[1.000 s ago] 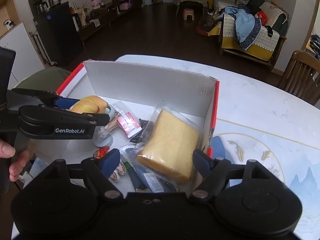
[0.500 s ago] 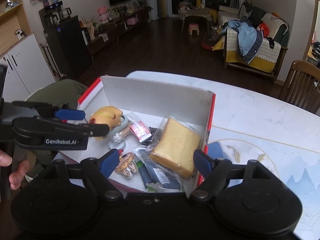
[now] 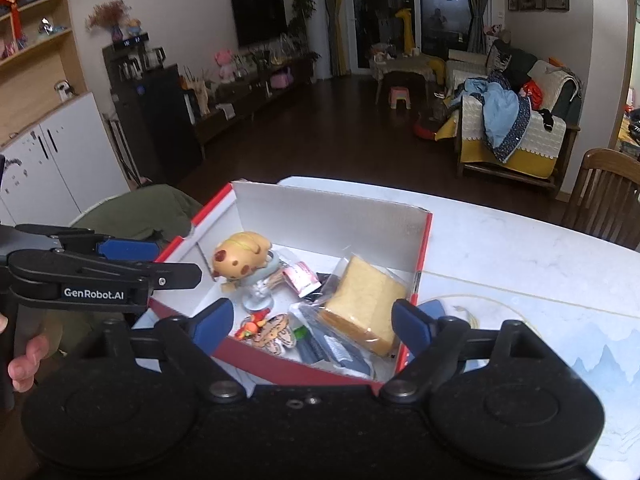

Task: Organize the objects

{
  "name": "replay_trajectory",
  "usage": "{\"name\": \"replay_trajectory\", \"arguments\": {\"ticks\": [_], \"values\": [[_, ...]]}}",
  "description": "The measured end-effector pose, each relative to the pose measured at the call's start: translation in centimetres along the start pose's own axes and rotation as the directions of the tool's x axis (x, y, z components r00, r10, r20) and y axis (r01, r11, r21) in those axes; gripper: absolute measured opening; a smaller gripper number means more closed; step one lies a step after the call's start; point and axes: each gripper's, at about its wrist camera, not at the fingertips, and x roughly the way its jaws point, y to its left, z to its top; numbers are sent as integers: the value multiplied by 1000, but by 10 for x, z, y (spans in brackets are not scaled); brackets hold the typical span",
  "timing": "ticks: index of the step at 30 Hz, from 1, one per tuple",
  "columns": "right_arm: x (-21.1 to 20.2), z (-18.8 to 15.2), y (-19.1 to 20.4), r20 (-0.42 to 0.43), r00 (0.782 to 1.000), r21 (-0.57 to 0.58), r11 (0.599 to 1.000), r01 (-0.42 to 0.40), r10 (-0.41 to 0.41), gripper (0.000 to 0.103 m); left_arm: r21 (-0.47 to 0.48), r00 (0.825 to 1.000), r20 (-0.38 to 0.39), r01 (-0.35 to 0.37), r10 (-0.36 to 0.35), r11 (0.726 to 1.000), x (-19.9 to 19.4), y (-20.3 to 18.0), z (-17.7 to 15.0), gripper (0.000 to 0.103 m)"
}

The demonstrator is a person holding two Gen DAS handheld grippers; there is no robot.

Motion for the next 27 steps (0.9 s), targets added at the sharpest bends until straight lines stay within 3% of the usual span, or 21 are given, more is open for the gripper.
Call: {"name": "replay_trajectory", "arguments": {"ticks": [1, 7, 10, 15, 18, 27], "values": [[-3, -2, 0, 8, 1000, 1, 1000, -4, 4, 88, -1, 1000, 7, -9, 9, 1000, -3, -1, -2, 76], [-19, -17, 3, 66, 998, -20, 1000, -16, 17, 97, 38, 998, 46, -46, 44, 998, -19, -11, -12, 78], [-27, -22, 3, 93, 995, -21, 999, -30, 32, 102, 49, 997, 61, -56, 53, 997, -26, -16, -18, 89], [-44, -29, 1, 143, 988, -25, 998, -49, 52, 102, 45, 995, 82, -60, 56, 997, -36, -25, -26, 90], [-51, -29, -1, 164, 985, -27, 998, -50, 53, 103, 42, 993, 101, -59, 54, 997, -42, -31, -28, 103], [-60, -36, -5, 162, 985, -27, 998, -60, 64, 103, 60, 986, 126, -116, 107, 991, -58, -49, -39, 103]]}}
